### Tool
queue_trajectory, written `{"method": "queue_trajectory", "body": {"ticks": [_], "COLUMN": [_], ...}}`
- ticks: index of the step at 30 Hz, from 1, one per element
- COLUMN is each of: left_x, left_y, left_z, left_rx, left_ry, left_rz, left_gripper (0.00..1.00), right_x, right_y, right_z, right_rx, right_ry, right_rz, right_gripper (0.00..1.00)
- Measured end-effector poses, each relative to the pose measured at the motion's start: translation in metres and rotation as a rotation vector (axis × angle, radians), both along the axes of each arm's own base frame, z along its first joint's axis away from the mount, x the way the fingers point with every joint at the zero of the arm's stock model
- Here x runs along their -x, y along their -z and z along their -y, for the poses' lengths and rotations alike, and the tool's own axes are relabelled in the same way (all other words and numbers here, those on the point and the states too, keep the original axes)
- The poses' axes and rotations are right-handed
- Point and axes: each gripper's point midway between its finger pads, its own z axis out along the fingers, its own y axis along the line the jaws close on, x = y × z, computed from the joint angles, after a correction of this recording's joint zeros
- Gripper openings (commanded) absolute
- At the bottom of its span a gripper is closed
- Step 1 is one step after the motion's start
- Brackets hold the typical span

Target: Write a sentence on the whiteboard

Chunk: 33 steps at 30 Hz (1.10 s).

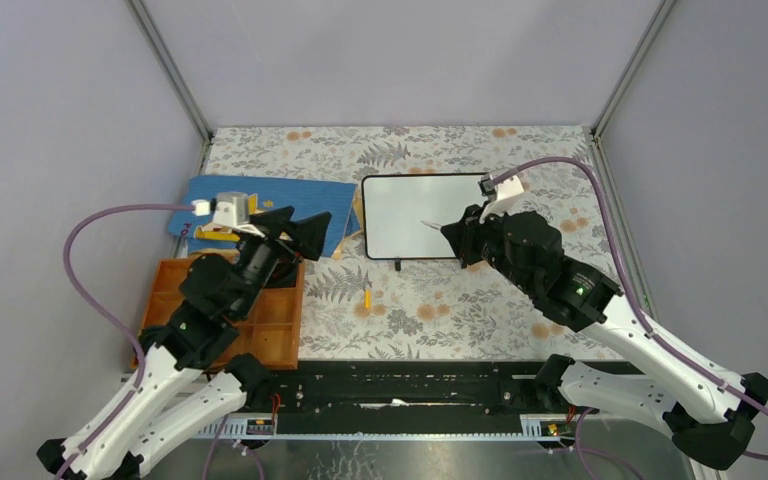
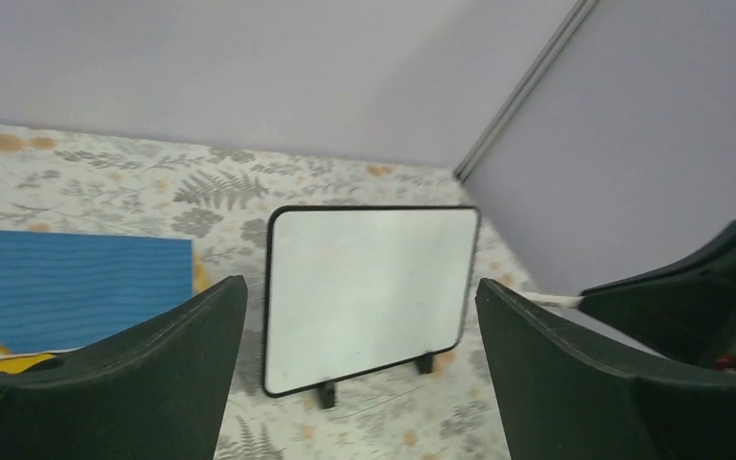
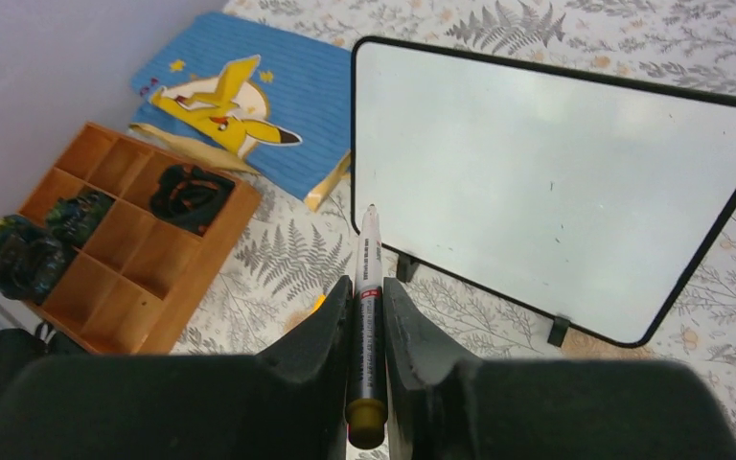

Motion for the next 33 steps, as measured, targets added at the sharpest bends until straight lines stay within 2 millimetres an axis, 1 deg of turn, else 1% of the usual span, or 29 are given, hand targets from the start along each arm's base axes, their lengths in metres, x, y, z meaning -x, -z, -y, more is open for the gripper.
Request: {"method": "queue_trajectory", "body": {"ticks": [5,9,12,14,18,21,22,26,28,30,33], "left_x": [-0.021,-0.028,-0.028,-0.027,-0.027,-0.031,-0.033,-0.044,-0.047,-0.053,-0.064], "left_y": [0.022,0.040,0.048,0.051,0.065,0.079,0.081,0.077,0.080,0.088,0.105], "left_z": [0.017,0.033,0.041,0.043,0.047,0.050,0.052,0.062,0.062,0.059,0.056], "left_rx": [-0.206,-0.316,-0.343,-0.339,-0.333,-0.335,-0.335,-0.277,-0.241,-0.227,-0.234], "left_ry": [0.014,0.077,0.117,0.127,0.144,0.145,0.145,0.137,0.118,0.084,0.047], "left_rz": [-0.019,-0.037,-0.047,-0.048,-0.042,-0.036,-0.036,-0.012,0.002,-0.005,-0.060], "left_gripper": [0.95,0.96,0.97,0.97,0.99,0.99,0.99,0.99,0.99,0.99,0.99], "right_x": [-0.001,-0.003,-0.007,-0.010,-0.015,-0.018,-0.019,-0.023,-0.024,-0.026,-0.026], "right_y": [0.019,0.034,0.046,0.054,0.067,0.068,0.066,0.057,0.056,0.057,0.066], "right_z": [0.005,0.011,0.018,0.023,0.029,0.029,0.029,0.025,0.024,0.021,0.020], "right_rx": [0.056,0.106,0.140,0.152,0.145,0.110,0.093,0.039,0.028,0.026,0.048], "right_ry": [0.009,0.028,0.063,0.096,0.156,0.179,0.190,0.205,0.207,0.205,0.195], "right_rz": [-0.016,-0.018,-0.018,-0.014,-0.015,-0.009,-0.004,0.009,0.013,0.015,0.010], "right_gripper": [0.00,0.00,0.00,0.00,0.00,0.00,0.00,0.00,0.00,0.00,0.00]}}
